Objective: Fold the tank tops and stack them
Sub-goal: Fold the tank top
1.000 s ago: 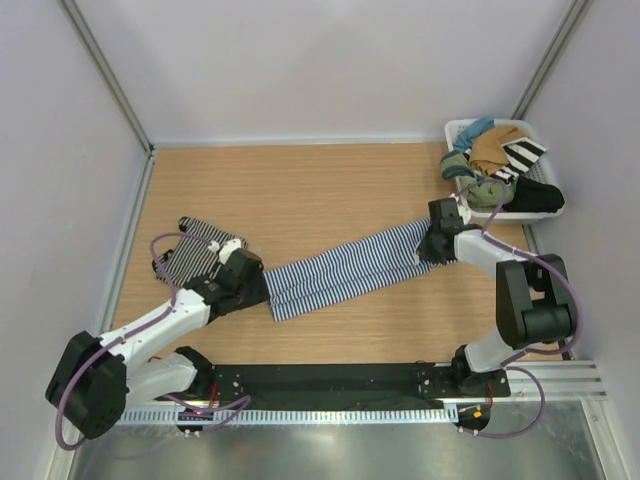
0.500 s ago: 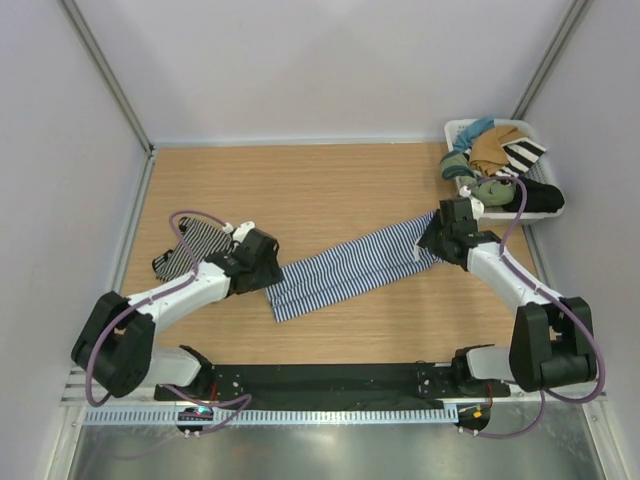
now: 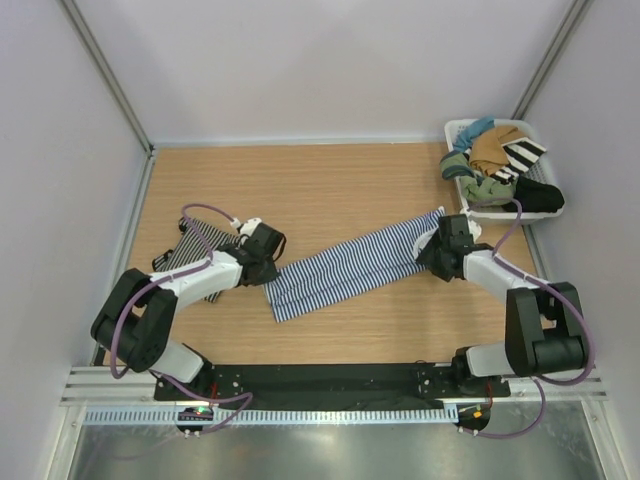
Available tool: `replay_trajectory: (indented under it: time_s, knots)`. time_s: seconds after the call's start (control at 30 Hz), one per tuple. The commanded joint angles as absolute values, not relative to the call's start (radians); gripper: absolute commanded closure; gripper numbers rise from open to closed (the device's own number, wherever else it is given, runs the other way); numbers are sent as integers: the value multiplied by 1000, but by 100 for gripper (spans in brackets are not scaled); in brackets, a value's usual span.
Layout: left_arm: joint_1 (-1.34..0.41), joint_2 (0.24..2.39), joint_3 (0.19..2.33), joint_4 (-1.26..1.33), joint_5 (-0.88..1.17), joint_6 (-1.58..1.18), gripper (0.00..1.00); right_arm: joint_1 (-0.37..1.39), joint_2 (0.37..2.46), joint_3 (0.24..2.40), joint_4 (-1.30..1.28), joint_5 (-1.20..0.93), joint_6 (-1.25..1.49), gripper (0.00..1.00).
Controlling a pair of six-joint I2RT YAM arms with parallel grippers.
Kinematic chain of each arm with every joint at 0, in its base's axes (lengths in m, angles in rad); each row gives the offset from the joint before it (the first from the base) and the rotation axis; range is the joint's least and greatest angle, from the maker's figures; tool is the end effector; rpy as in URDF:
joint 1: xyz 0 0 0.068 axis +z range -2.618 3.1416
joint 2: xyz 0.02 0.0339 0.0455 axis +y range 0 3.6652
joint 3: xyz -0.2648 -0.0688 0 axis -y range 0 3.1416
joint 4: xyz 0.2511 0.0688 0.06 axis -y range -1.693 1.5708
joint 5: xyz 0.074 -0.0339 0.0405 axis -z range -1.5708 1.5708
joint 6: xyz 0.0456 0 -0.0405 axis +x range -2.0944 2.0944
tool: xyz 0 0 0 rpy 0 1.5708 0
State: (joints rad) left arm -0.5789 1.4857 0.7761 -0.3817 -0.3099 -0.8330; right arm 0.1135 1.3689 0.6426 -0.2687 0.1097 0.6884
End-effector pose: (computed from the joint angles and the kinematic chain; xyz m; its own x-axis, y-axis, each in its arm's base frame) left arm 0.2430 -0.1422 0.1551 -0.7980 -0.3203 -0.5105 -0.2783 0.9472 -0.1594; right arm 0.2583 0.0244 0.1509 -0.6775 0.5583 -0.4788 0.4882 0.8282 0.2750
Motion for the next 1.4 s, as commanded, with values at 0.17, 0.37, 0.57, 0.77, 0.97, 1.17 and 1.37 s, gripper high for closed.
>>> replay_trajectory:
  time_s: [0.17, 0.37, 0.57, 0.77, 0.97, 1.17, 1.37]
  knots:
    - [-572, 1500, 755, -351, -333, -818, 100, 92, 1523, 756, -161, 137, 689, 66]
    - [-669, 1402, 643, -337, -308, -880, 100, 92, 1710, 909, -158, 29, 606, 75]
    - [-856, 1322, 548, -336, -321, -1040, 100, 95, 1868, 1095, -155, -70, 594, 78]
    - [-1139, 1373, 548, -333, -394, -1237, 100, 106, 2063, 1380, -181, -118, 578, 86]
    - [-1333, 1356, 557, -354, -547, -1446, 79, 110, 2233, 1575, -130, -202, 568, 84]
    - [-1338, 1302, 522, -351, -548, -1479, 38, 115, 2355, 1732, -158, -261, 555, 70]
    - [-1316, 1227, 465, -315, -525, -1483, 34, 129, 2422, 1828, -187, -293, 543, 55]
